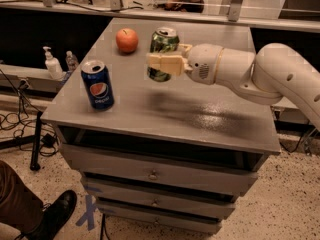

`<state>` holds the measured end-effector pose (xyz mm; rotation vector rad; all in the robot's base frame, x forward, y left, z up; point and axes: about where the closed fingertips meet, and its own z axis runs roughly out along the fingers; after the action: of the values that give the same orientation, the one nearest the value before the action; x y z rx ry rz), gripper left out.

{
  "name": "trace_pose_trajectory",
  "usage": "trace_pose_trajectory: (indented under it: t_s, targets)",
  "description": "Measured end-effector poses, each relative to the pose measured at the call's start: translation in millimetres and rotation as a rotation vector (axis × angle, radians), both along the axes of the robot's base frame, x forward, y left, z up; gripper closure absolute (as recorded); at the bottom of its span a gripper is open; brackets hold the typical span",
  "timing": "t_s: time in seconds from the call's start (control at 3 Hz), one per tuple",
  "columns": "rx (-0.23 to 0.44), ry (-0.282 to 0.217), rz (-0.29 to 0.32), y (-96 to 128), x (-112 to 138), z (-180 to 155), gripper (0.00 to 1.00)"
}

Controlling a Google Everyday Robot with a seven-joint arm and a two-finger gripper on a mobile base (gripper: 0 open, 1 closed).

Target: Move green can near pepsi can

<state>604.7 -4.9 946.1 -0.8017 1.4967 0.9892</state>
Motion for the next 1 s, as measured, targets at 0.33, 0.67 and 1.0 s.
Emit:
trace_pose_trajectory:
  t_s: [0.33, 0.67, 1.0]
  targets:
    - [0.021, -0.026, 0.068, 59.7, -37.6, -12.9, 1.00]
    - [0.021, -0.029, 0.070, 62.9, -38.9, -13.0, 1.00]
    - [-0.001, -0.033, 0.089, 63.7, -37.1, -13.5, 1.00]
